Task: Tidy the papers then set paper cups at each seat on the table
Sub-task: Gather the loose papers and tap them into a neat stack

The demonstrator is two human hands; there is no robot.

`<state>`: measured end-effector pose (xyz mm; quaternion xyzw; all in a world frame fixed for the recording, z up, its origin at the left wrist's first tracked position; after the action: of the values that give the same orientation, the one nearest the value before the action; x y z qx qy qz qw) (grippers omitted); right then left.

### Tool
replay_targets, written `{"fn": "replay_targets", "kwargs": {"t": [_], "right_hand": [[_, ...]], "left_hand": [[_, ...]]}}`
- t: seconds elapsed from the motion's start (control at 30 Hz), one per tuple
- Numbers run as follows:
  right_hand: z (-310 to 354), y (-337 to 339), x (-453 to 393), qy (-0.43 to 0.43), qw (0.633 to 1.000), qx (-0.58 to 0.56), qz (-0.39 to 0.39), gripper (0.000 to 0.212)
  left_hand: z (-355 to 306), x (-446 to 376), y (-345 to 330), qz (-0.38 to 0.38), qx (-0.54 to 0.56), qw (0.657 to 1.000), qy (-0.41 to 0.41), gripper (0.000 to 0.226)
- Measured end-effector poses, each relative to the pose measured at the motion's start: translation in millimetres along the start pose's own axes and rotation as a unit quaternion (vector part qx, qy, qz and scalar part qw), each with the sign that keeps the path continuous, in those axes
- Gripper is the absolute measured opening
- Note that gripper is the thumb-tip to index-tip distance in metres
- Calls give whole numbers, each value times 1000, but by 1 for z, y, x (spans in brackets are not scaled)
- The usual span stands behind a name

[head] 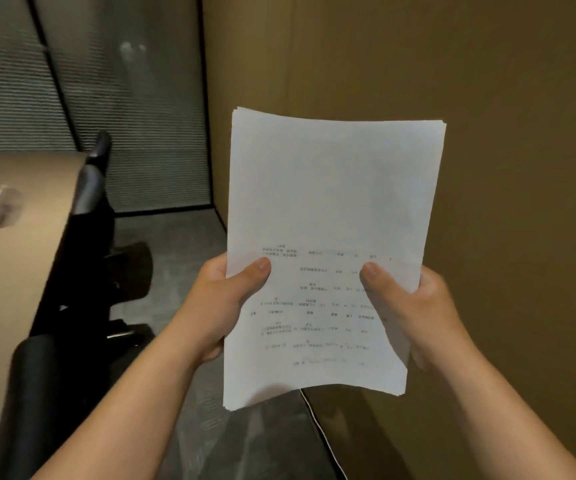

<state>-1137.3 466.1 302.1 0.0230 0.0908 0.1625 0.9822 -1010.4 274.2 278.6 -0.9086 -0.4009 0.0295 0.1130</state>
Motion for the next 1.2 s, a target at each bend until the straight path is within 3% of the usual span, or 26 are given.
{"fn": "replay_targets", "kwargs": {"t": [0.17, 0.27, 0.4, 0.67, 0.8, 0.9, 1.03, 1.2], "right_hand": [[0, -114, -79, -2, 986, -37, 163, 21], [-1, -207, -111, -5, 968, -61, 244, 19], [0, -325, -132, 18, 933, -77, 351, 18], [19, -530, -166, 57, 865, -54, 496, 16], [24, -625, -154, 60, 819, -44, 568, 19], [23, -692, -125, 74, 787, -46, 611, 6], [20, -777, -80, 87, 738, -50, 667, 4], [19, -875, -18, 81, 647, -56, 756, 6]], "left_hand": [[-36, -57, 65, -134, -23, 990, -39, 20], [-51, -83, 120, -241, -27, 968, -69, 12], [-62, -110, 191, -360, -36, 926, -108, 19], [-90, -177, 323, -488, -7, 866, -113, 19], [-96, -186, 382, -565, 21, 819, -104, 19], [-98, -179, 426, -629, 23, 771, -97, 18], [-98, -169, 479, -704, 14, 702, -108, 14], [-95, -152, 537, -784, 29, 612, -97, 18]]}}
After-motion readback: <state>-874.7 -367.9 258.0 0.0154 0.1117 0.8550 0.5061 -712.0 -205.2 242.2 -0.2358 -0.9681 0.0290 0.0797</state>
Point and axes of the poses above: each hand's wrist, its own x-axis away from the middle knuckle, its own y-axis out of the back of the hand, z = x × y, the point moved 2 cm from there along -x, towards the middle knuckle, and after that the axes turned 14 degrees about -z, right-handed, at the moved point
